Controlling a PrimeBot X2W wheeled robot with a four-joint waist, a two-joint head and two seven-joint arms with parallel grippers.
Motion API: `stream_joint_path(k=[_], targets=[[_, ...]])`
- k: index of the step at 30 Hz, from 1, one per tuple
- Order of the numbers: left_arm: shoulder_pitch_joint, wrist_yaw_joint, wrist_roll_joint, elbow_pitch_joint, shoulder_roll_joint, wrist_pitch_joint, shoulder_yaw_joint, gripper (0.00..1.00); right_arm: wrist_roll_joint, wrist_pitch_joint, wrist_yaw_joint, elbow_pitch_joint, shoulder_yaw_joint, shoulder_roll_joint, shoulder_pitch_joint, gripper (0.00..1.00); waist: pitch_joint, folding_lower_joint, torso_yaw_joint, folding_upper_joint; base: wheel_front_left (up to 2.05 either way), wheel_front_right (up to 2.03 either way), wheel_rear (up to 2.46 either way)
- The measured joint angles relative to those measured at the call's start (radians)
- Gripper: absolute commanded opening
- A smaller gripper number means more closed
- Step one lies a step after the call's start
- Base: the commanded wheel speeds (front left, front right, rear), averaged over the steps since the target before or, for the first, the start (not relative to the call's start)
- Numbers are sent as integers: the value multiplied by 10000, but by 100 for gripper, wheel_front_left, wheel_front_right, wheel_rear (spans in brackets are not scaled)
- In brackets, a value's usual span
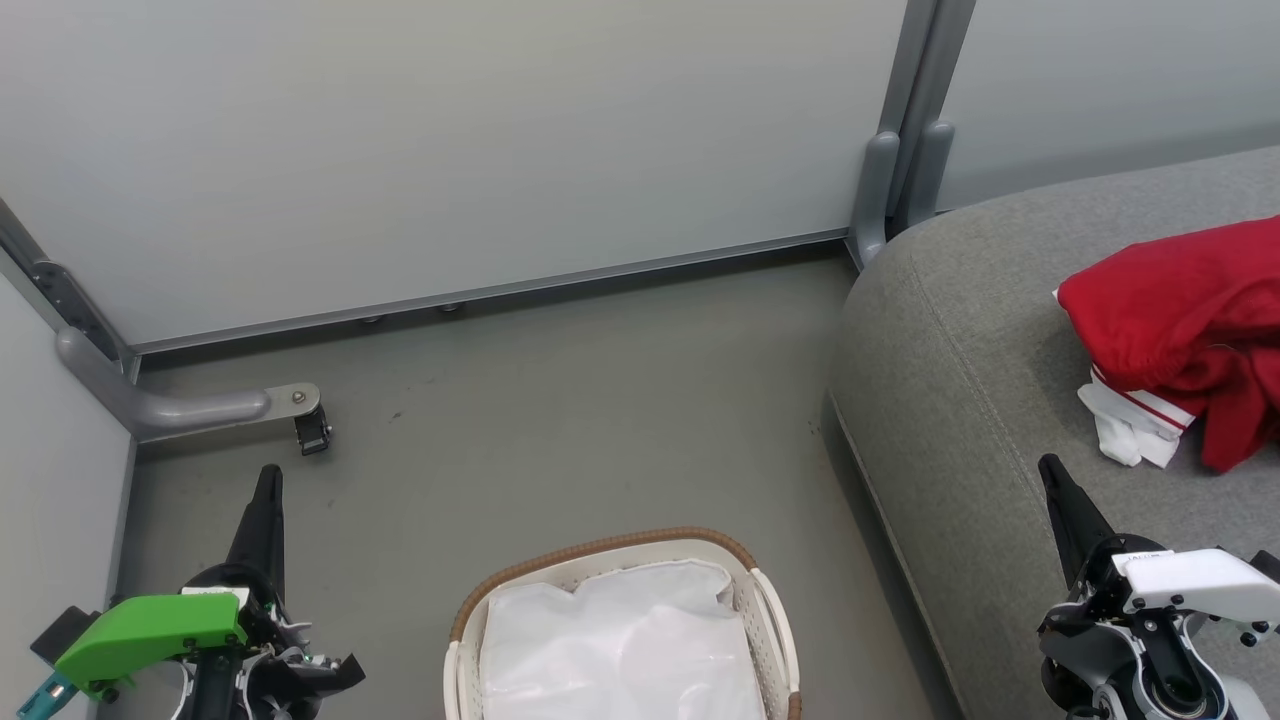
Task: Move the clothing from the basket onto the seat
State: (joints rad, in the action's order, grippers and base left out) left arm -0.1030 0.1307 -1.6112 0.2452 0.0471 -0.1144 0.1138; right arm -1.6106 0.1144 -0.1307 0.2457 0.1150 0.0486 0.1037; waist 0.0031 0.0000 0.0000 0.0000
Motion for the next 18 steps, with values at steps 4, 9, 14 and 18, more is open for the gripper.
stream_joint_path(k=[4, 9, 14, 18], targets=[[0, 0, 0, 0, 0, 0, 0, 0, 0, 0, 0, 0, 0, 0, 0, 0, 0, 0, 0, 0, 0, 0, 0], [0, 0, 0, 0, 0, 0, 0, 0, 0, 0, 0, 0, 0, 0, 1, 0, 0, 0, 0, 0, 0, 0, 0], [0, 0, 0, 0, 0, 0, 0, 0, 0, 0, 0, 0, 0, 0, 1, 0, 0, 0, 0, 0, 0, 0, 0], [0, 0, 0, 0, 0, 0, 0, 0, 0, 0, 0, 0, 0, 0, 1, 0, 0, 0, 0, 0, 0, 0, 0]])
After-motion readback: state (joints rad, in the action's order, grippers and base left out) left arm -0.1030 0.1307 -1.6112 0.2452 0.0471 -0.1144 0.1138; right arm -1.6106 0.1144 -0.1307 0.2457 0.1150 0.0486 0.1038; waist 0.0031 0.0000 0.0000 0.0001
